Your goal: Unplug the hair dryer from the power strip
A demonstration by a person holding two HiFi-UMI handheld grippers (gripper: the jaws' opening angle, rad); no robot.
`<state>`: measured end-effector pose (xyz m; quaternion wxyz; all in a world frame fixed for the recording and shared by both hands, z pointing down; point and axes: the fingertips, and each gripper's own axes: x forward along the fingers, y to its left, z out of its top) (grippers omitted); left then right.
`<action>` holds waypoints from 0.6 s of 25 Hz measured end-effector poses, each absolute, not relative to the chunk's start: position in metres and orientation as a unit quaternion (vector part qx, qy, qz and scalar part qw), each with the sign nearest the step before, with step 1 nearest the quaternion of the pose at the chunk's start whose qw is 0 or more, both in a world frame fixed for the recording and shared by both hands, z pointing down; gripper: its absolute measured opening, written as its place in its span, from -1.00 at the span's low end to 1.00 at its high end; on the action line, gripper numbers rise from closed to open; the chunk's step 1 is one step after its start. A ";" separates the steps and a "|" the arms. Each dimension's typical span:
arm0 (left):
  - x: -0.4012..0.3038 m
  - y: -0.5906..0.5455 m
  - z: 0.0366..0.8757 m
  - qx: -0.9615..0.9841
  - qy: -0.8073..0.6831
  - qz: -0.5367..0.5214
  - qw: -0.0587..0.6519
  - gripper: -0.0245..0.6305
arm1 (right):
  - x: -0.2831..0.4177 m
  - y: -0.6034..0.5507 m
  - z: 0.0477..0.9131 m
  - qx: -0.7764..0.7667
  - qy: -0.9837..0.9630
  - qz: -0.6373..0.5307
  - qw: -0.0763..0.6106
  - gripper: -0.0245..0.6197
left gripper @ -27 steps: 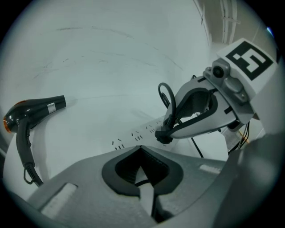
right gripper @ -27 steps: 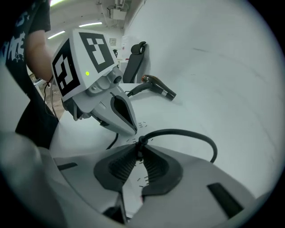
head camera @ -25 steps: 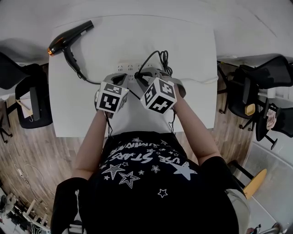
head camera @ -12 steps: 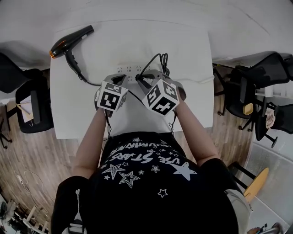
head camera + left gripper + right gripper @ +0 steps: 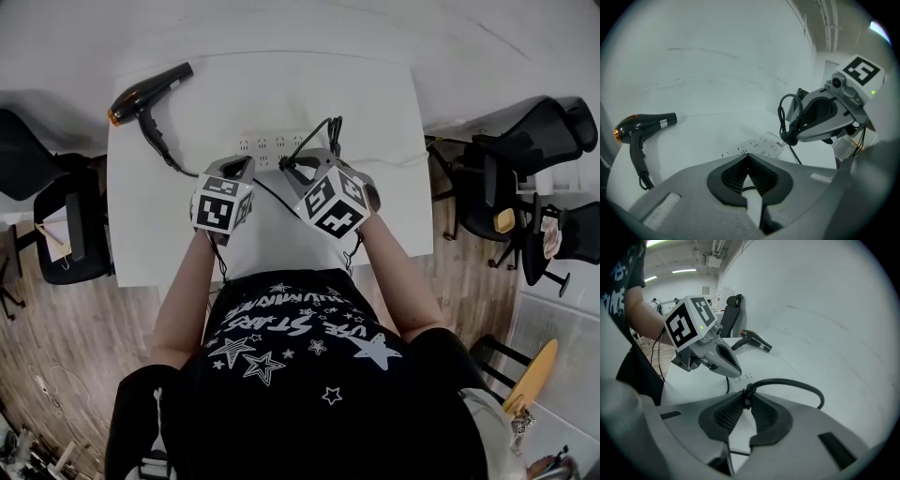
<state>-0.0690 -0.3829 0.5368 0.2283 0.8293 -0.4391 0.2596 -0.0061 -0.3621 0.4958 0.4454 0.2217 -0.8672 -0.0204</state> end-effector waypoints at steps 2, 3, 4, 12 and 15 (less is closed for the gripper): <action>-0.071 -0.376 0.530 0.832 -0.442 0.247 0.226 -0.90 | -0.006 -0.356 0.493 0.228 -0.867 -0.021 0.443 -0.73; -0.072 -0.372 0.528 0.833 -0.443 0.244 0.225 -0.90 | -0.006 -0.352 0.491 0.231 -0.867 -0.021 0.442 -0.73; -0.072 -0.368 0.526 0.834 -0.441 0.242 0.224 -0.90 | -0.005 -0.348 0.490 0.234 -0.866 -0.020 0.441 -0.73; -0.066 -0.327 0.515 0.856 -0.405 0.241 0.212 -0.90 | 0.004 -0.318 0.483 0.273 -0.859 -0.007 0.433 -0.73; -0.065 -0.311 0.514 0.864 -0.392 0.239 0.207 -0.90 | 0.007 -0.303 0.484 0.291 -0.855 0.005 0.429 -0.72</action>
